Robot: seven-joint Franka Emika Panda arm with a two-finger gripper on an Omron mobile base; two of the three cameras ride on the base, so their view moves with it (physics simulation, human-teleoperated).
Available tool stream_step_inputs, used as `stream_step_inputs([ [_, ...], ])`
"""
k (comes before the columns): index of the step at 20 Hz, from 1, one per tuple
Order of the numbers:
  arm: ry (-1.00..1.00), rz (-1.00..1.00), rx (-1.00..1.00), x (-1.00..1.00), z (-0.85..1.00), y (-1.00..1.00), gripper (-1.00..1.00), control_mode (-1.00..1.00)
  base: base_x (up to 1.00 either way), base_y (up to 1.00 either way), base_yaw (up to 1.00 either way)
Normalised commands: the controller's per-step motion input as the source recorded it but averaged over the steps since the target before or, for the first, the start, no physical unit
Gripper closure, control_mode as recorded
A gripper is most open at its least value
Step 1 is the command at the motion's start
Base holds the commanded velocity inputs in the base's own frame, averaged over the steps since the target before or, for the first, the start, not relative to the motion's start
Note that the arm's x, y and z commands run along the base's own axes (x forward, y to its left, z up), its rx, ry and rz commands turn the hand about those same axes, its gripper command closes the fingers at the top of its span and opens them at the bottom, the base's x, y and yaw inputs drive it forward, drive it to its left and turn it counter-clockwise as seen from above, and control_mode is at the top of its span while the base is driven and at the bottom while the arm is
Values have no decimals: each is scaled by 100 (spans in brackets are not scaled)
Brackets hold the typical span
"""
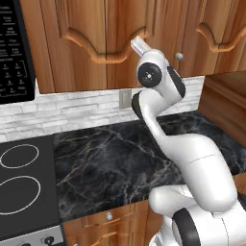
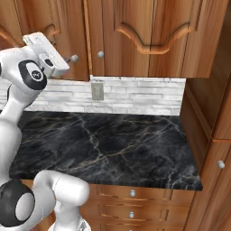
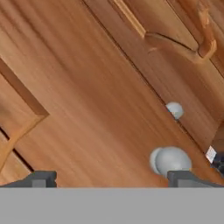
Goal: Open the cabinet and move the ladle to the pot. Then close the cabinet.
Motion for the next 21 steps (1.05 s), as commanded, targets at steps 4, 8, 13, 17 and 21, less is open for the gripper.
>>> stream_step_inputs([
  [4, 27, 28, 0, 100, -10, -94, -100, -100, 0, 0, 0],
  [8, 22, 28, 0, 94, -18, -85, -100, -100, 0, 0, 0],
  [13, 16, 29, 0, 70, -10, -83, -100, -100, 0, 0, 0],
  [17, 10, 30, 0, 53, -4, -77, -100, -100, 0, 0, 0],
  [21, 3, 24, -1, 21, -7, -61, -100, -100, 0, 0, 0],
])
